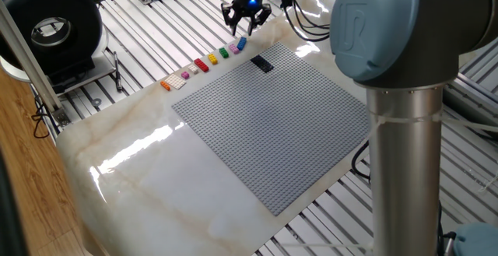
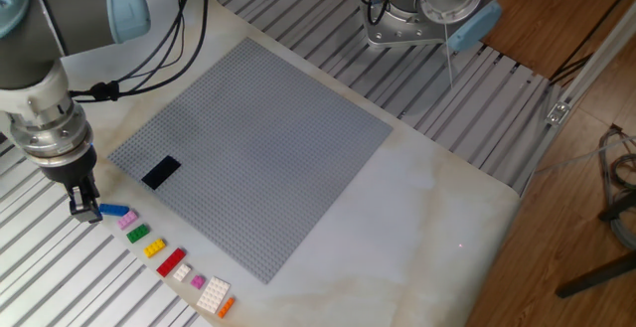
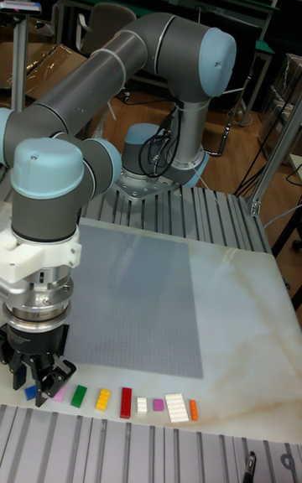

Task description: Stack small Lego blocks one on top of the other

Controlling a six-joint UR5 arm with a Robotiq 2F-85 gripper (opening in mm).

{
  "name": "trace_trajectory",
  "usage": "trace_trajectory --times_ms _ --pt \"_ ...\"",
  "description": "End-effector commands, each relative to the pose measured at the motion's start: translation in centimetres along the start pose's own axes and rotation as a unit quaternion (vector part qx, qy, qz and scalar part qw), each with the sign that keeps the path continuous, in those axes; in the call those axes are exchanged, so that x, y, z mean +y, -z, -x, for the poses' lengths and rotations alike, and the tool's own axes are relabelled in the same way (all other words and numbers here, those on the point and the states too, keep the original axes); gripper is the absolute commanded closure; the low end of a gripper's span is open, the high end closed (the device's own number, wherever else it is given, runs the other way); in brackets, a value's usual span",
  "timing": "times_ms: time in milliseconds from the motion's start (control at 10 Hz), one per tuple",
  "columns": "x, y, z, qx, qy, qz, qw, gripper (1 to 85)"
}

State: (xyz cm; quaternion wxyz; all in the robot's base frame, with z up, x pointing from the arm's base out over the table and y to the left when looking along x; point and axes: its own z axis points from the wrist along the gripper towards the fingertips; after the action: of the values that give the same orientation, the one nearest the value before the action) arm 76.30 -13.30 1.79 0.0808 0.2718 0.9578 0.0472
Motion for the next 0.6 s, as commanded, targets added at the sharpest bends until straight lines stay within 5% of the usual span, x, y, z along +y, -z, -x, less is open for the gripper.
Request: trace_trajectory --times_ms 0,500 --pt "0.34 -0.3 -0.36 -0.004 -0.003 -0.001 1.0 40.3" --pt "-0.33 -0.7 -0.66 -0.012 -0.001 -0.011 0.9999 41.0"
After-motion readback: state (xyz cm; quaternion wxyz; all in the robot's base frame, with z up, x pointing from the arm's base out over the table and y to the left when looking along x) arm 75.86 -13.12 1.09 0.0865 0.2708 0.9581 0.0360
